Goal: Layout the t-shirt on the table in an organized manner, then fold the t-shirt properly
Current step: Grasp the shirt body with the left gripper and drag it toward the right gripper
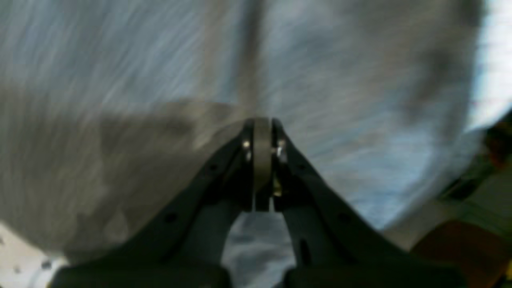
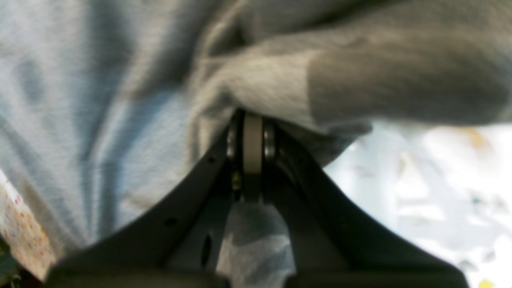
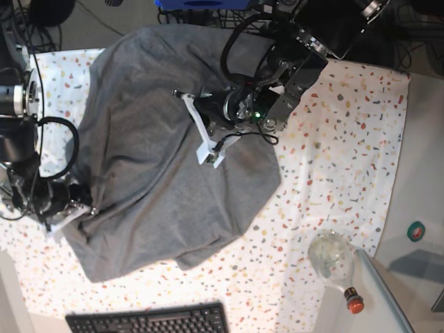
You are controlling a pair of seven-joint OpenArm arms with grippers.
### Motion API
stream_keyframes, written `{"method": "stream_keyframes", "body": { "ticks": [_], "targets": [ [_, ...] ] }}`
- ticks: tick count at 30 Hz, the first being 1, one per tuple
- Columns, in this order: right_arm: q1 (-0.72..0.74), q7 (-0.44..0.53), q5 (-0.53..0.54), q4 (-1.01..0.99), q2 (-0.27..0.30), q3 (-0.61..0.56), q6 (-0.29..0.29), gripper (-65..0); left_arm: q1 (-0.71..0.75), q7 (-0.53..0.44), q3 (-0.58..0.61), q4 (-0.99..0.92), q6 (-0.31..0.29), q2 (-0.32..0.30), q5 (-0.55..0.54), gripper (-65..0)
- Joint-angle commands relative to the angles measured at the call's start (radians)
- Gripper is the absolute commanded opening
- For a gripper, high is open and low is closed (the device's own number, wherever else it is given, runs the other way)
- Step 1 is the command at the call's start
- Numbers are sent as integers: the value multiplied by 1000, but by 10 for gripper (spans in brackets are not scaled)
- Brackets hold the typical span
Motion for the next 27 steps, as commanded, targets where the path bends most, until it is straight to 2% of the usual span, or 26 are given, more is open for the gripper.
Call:
{"method": "stream_keyframes", "body": {
  "ticks": [1, 4, 6, 8, 10, 11, 12, 14, 16, 17, 18, 20, 24, 27],
  "targets": [
    [36, 9, 11, 63, 61, 6, 3, -650, -5, -8, -55, 49, 3, -9, 7, -650],
    [-16, -112, 17, 271, 115, 26, 3, -650, 33, 69, -222, 173, 3, -27, 7, -650],
    [-79, -218, 17, 430, 124, 89, -3, -650, 38, 95, -308, 225, 3, -34, 10, -650],
    [-183, -344, 14, 610, 120, 204, -3, -650, 25, 98, -394, 234, 3, -35, 13, -650],
    [-309, -410, 11, 757, 78, 325, -5, -650, -12, 98, -454, 193, 3, -55, 15, -650],
    [-361, -411, 11, 808, 52, 373, -5, -650, -22, 98, -480, 175, 3, -69, 15, -650],
    [-414, -408, 9, 848, 31, 411, -5, -569, -25, 96, -509, 161, 3, -87, 13, -650],
    [-473, -376, 9, 861, 11, 442, -5, -362, -18, 96, -579, 158, 0, -110, 9, -650],
    [-506, -319, 8, 825, 8, 440, -5, -207, 15, 96, -661, 156, 0, -120, 9, -650],
    [-513, -286, 8, 797, 8, 437, -5, -152, 39, 96, -707, 156, -2, -120, 9, -650],
    [-515, -258, 8, 768, 9, 424, -5, -128, 57, 96, -737, 156, -2, -121, 9, -650],
    [-510, -217, 8, 705, 26, 387, -5, -135, 105, 96, -790, 156, -11, -124, 9, -650],
    [-475, -174, 8, 593, 40, 328, -5, -143, 168, 95, -845, 162, -120, -141, 9, -650],
    [-467, -172, 8, 558, 34, 296, -5, -143, 197, 95, -895, 162, -134, -141, 10, -650]
  ]
}}
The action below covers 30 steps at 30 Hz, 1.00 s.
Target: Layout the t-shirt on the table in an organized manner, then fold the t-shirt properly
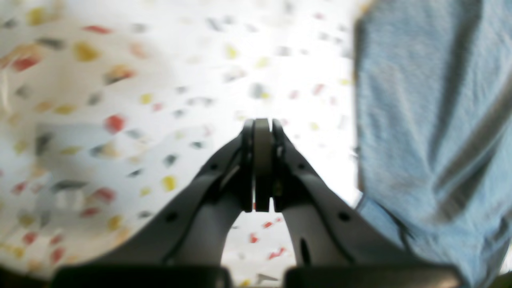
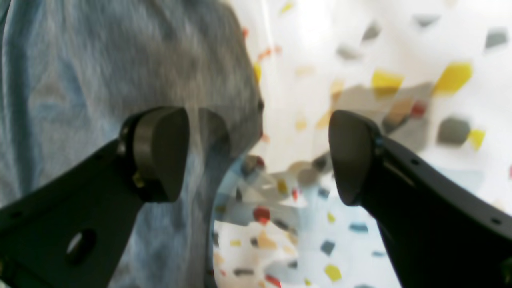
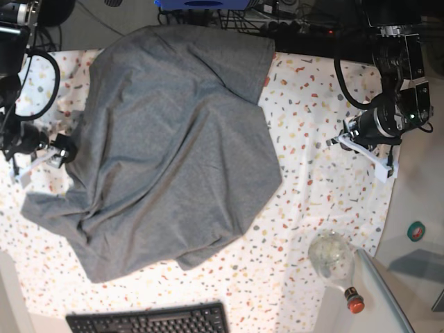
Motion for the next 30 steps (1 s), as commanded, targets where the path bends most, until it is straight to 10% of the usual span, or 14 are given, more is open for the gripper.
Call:
{"method": "stream_keyframes", "body": {
  "ticks": [1, 7, 12, 23, 30],
  "targets": [
    [12, 4, 21, 11, 3, -13, 11, -144, -5, -12, -19, 16, -4, -13, -4, -650],
    [28, 5, 21, 5, -37, -93, 11, -279, 10, -12, -70, 15, -6, -15, -4, -650],
    [28, 28, 21, 5, -40, -30, 11, -650, 15, -12, -74, 18, -6, -15, -4, -650],
    [216, -76, 21, 2, 150, 19, 5, -650, 18, -12, -74, 18, -6, -29, -1, -650],
    [463, -30, 19, -287, 296, 10, -237, -650, 18, -12, -74, 18, -6, -25, -6, -650]
  ]
}}
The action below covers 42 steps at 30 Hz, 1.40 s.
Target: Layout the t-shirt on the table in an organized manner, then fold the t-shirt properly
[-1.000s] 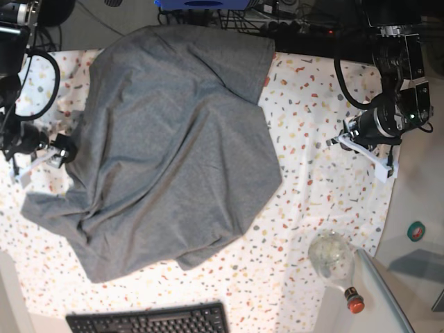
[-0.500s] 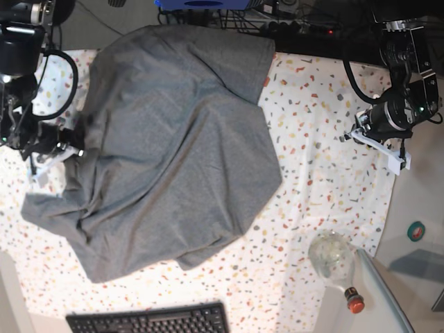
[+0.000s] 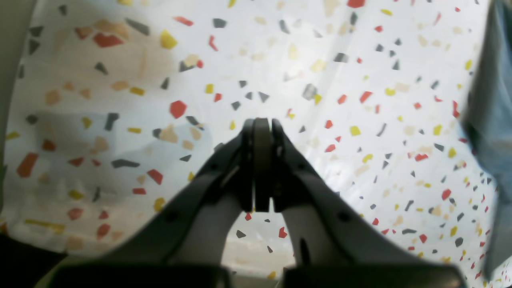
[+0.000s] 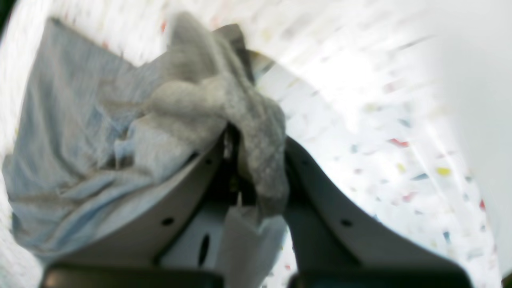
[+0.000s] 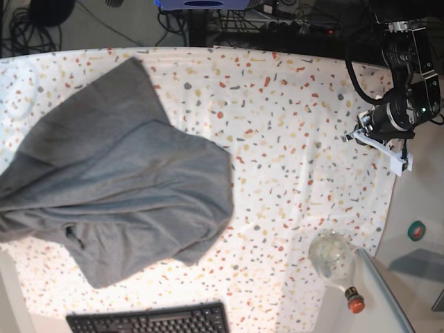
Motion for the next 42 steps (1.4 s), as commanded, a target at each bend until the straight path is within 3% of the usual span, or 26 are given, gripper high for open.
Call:
{"method": "stream_keyframes", "body": {
  "ticks": [1, 3, 4, 7, 8, 9, 12, 15, 17, 19, 22, 28, 32, 35, 37, 42],
  "targets": [
    [42, 13, 10, -15, 18, -24, -2, -650, -7, -12, -6, 18, -2, -12, -7, -650],
    [71, 19, 10, -47, 26, -105, -10, -650, -8, -12, -8, 18, -2, -9, -9, -650],
    [82, 21, 11, -53, 27, -146, -10, -597, -8, -12, -8, 18, -2, -9, -9, -650],
    [81, 16, 17, -41, 27, -151, -2, -296, -10, -11, -8, 18, -2, -8, -10, -650],
    [64, 7, 17, -13, 24, -123, -1, -237, -8, -9, -8, 18, -2, -8, -10, -650],
    [21, -11, 17, 44, 20, -102, 9, -224, -8, -7, -8, 15, -2, -8, -10, -650],
    [-179, -70, 14, 450, -55, -83, 76, -258, 12, -11, -23, 6, -4, -8, -12, -650],
    [-372, -109, 11, 831, -167, -85, 71, -258, 51, -11, -123, 17, -4, 16, -67, -650],
    [-420, -123, 10, 915, -256, -86, 24, -249, 59, -11, -201, 7, -4, 31, -128, -625],
    [-427, -125, 10, 927, -335, -131, -30, -228, 73, -11, -244, 1, -4, 31, -176, -611],
    [-423, -93, -6, 908, -391, -324, -85, -225, 91, -11, -252, -9, -4, 3, -185, -611],
    [-444, 32, -257, 872, -464, -712, -272, -225, 128, -11, -249, 3, -4, -40, -185, -611],
    [-440, 44, -366, 757, -559, -762, -355, -225, 137, -11, -255, -13, -4, -52, -185, -597],
    [-438, 65, -424, 687, -603, -766, -364, -225, 140, -11, -255, -13, -4, -52, -185, -592],
    [-441, 107, -452, 667, -615, -766, -364, -221, 140, -11, -255, -13, -4, -55, -185, -540],
    [-463, 124, -543, 664, -657, -769, -364, -224, 140, -7, -255, -13, -4, -58, -185, -240]
  ]
}}
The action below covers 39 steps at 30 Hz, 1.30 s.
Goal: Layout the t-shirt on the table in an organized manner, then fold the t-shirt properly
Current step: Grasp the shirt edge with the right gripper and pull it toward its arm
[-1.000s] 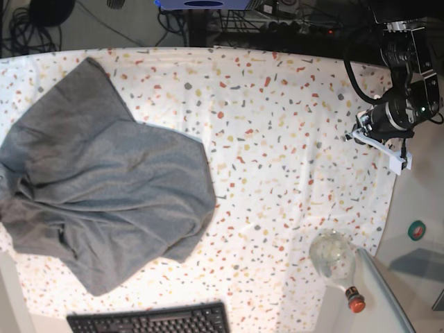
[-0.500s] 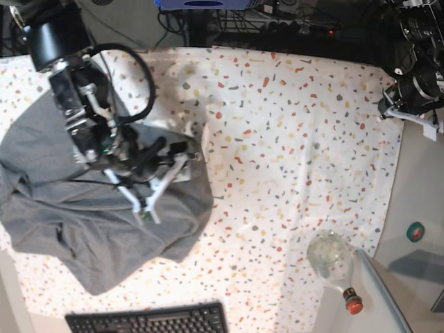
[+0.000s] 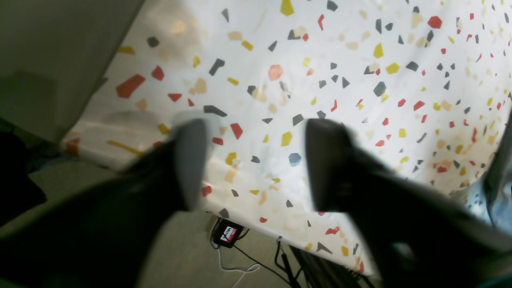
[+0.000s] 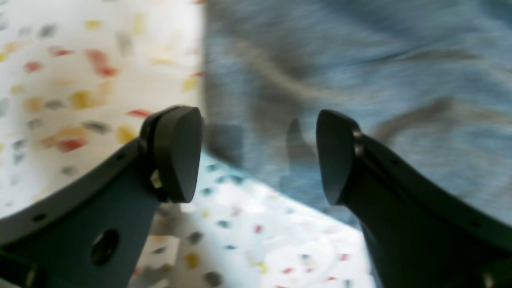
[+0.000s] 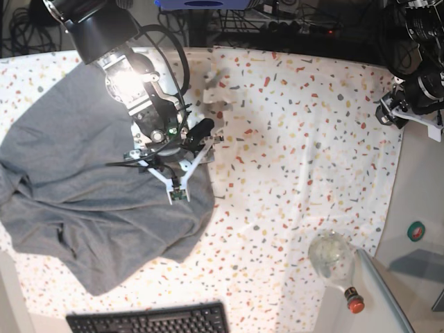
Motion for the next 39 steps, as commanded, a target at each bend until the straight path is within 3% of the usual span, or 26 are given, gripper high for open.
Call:
{"method": "stream_keyframes", "body": {
  "ticks": [1, 4, 8, 15, 23, 25, 27, 28, 34, 39],
  "targets": [
    [9, 22, -12, 13, -28, -2, -4, -224, -1, -9, -5, 16, -4, -20, -8, -196],
    [23, 25, -18, -30, -49, -2, -4, -224, -3, -9, 0, 20, -4, -20, -8, -135],
    [44, 25, -18, -89, -84, -2, -4, -224, -11, -9, 3, 21, -4, -20, -8, -133],
    [67, 87, -18, -164, -84, -79, -4, -225, -12, -10, 3, 15, -4, -20, -8, -133],
    [90, 164, -18, -299, -95, -91, -6, -237, -12, -10, 1, 15, -4, -20, -8, -133],
    [92, 160, -18, -297, -94, -91, -6, -333, -12, -10, 1, 15, -4, -20, -8, -133],
    [93, 157, -18, -297, -94, -91, -4, -509, -12, -10, 3, 15, -4, -20, -8, -133],
    [93, 155, -16, -293, -94, -93, -3, -642, -12, -10, 3, 15, -4, -20, -8, -133],
    [46, -5, -15, -23, -86, -91, -3, -650, -12, -13, 33, 15, -4, -18, -8, -133],
    [55, -60, -15, 163, -24, -81, -1, -650, -34, -13, 78, 15, -4, -18, -8, -133]
  ]
}}
